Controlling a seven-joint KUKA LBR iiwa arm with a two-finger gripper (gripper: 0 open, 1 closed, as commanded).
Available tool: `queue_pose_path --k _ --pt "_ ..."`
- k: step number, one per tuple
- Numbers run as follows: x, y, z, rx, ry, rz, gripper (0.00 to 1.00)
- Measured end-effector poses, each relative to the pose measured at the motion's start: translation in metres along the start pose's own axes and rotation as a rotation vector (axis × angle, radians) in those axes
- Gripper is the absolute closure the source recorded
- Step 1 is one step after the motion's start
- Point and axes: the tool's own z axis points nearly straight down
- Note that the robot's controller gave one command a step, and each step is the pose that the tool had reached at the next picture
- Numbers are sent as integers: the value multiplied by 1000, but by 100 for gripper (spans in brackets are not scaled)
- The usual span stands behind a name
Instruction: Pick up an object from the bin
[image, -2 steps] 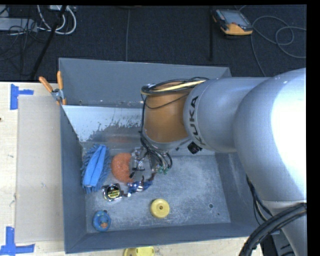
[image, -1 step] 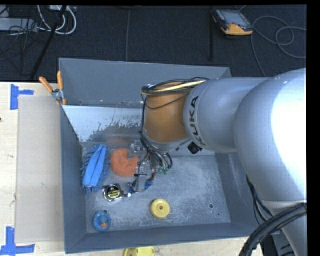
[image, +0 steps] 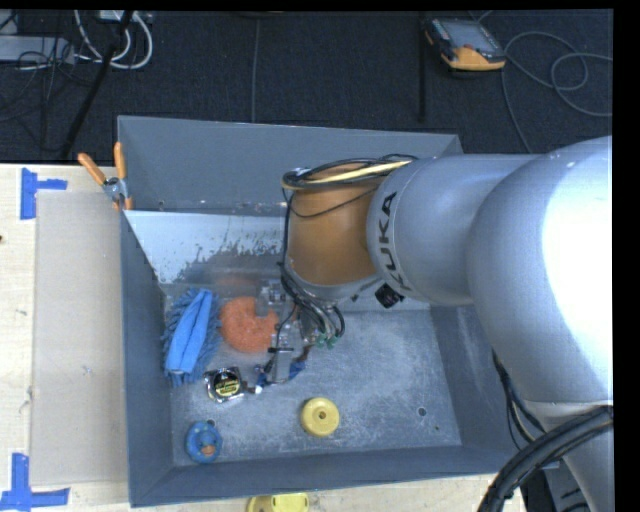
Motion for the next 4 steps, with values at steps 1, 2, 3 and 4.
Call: queue_pose_path --k 1,2,3,4 --pt "9 -13 -11 -1 5 -126 0" --pt "-5 -25 -8 3 -6 -408 0" --pt "2 3 -7 -1 1 -541 0" --pt "11 19 -39 0 1 -140 100"
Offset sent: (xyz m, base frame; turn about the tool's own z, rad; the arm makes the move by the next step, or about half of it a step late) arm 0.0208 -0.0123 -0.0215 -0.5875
